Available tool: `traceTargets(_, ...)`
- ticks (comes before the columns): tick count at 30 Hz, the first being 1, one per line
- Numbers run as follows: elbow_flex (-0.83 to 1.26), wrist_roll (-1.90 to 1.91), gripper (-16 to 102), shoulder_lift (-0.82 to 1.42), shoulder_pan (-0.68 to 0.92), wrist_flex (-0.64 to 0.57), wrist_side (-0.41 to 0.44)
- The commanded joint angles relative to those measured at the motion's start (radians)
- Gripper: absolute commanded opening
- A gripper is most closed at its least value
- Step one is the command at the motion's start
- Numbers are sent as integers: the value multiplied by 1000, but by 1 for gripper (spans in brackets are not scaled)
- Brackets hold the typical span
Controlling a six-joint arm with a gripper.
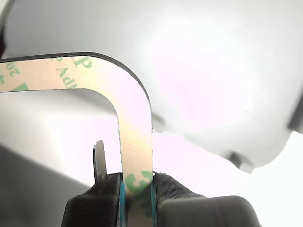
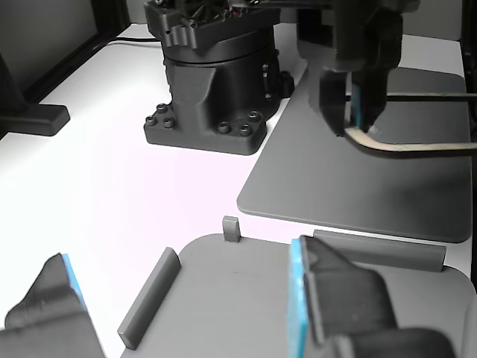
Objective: Move top rectangular frame to the holder.
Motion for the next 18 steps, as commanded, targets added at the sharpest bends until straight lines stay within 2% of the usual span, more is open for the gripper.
traceTargets(1, -51, 34, -10, -17, -80, 9, 5)
traceTargets(7, -164, 72, -10, -123, -172, 9, 40)
traceTargets(18, -256, 84, -10, -163, -244, 9, 101)
